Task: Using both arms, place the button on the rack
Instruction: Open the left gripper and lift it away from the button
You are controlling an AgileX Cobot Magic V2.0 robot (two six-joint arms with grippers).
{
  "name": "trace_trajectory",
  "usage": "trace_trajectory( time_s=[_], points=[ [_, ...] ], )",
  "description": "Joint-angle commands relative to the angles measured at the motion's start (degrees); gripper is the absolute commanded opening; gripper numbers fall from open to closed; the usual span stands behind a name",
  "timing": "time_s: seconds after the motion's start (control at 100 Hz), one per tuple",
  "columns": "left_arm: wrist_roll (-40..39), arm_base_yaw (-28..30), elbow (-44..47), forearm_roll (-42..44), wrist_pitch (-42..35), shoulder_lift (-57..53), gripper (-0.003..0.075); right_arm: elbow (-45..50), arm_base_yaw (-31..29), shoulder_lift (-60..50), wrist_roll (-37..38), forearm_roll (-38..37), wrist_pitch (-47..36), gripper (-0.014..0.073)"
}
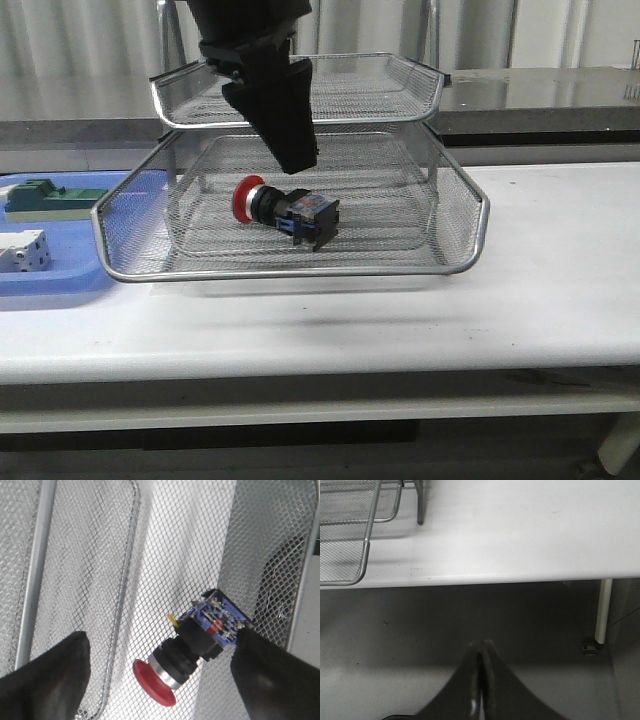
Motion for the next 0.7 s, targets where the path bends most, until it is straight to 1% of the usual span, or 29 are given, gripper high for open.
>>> trace_trajectory(
  time_s=[0.0, 0.09, 0.22, 0.42, 0.59, 0.69],
  points=[
    [-0.68, -0.43, -2.88, -1.04, 1.81, -2.93, 0.0557, -2.06, -0.26, 0.20, -0.12, -0.77, -3.45, -0.0067],
    [-0.83, -0.43, -4.14, -1.04, 4.73, -2.93, 0.0557, -2.06, -0.26, 0.20, -0.12, -0.77, -3.45, -0.0067],
    [-2.35, -0.21, -5.14, -1.04, 4.74, -4.10, 0.0557, -2.06, -0.26, 0.20, -0.12, -0.77, -3.45, -0.0067],
    [-7.31, 0.56, -5.16, -0.87, 4.74, -8.74, 0.0555, -2.06, -0.26, 0.20, -0.12, -0.77, -3.45, -0.0067],
    [-13.04, 4.01, -5.16, -0.60, 4.74, -13.59, 0.0555, -2.06, -0.26, 0.20, -0.12, -0.77, -3.45, -0.0067],
    [-16.44, 7.46, -5.04, -0.60, 4.74, -16.64, 0.0554, -2.06, -0.26, 0.20, -0.12, -0.77, -3.45, -0.0067]
  ],
)
